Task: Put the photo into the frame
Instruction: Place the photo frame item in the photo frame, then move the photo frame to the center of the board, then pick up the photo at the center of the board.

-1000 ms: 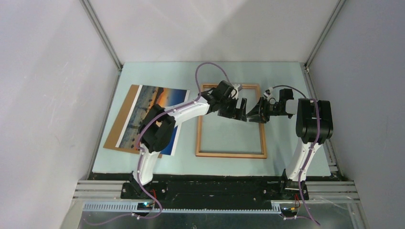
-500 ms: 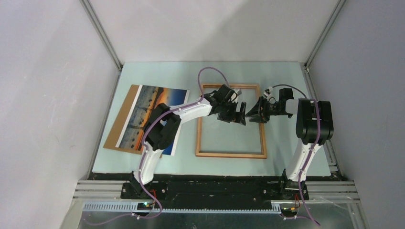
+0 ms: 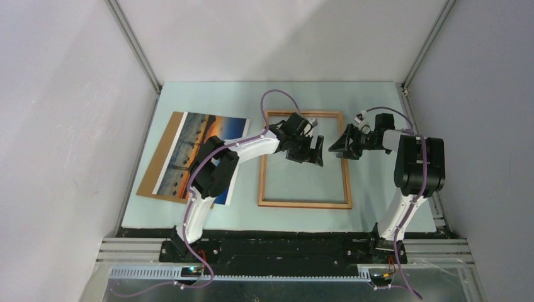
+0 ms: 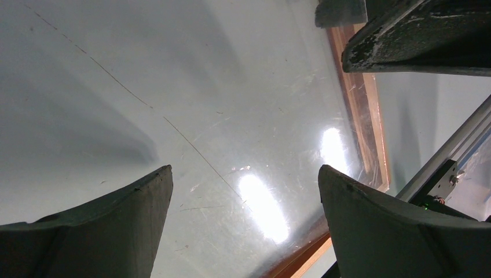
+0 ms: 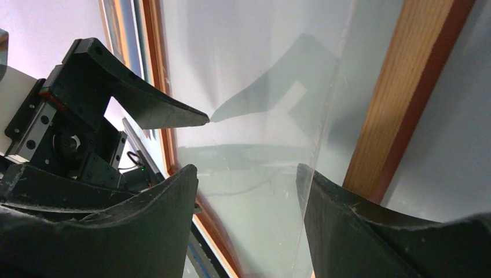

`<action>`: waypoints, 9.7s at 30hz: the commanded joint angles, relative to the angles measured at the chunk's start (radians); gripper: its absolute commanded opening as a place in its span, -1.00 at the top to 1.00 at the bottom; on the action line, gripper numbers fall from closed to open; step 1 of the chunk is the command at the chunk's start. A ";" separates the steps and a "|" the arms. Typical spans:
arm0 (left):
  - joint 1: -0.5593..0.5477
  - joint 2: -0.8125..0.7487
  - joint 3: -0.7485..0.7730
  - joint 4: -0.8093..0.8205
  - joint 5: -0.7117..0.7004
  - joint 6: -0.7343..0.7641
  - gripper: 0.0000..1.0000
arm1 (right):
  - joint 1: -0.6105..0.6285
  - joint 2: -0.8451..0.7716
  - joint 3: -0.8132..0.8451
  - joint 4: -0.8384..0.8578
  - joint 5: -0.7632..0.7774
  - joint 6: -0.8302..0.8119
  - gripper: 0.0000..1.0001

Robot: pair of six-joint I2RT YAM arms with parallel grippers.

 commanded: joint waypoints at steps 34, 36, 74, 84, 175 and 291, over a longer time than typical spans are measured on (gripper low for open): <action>0.005 -0.075 -0.009 0.016 -0.058 0.034 -0.99 | -0.003 -0.242 0.036 -0.197 0.354 -0.222 -0.35; 0.006 -0.105 -0.014 0.014 -0.073 0.051 -0.99 | 0.007 -0.244 0.036 -0.193 0.391 -0.218 -0.33; 0.186 -0.553 -0.273 0.016 -0.416 0.380 -0.99 | 0.102 0.003 0.186 -0.096 0.625 -0.144 0.19; 0.279 -0.732 -0.472 0.013 -0.546 0.525 -0.99 | 0.098 0.033 0.205 -0.094 0.663 -0.107 0.62; 1.168 -0.356 -0.441 -0.202 -0.094 0.447 -0.89 | 0.728 0.731 1.006 0.153 0.051 0.549 -0.53; -0.028 -0.280 0.131 -0.277 -0.880 0.734 -0.35 | 0.462 -0.087 0.308 0.357 0.237 0.744 1.00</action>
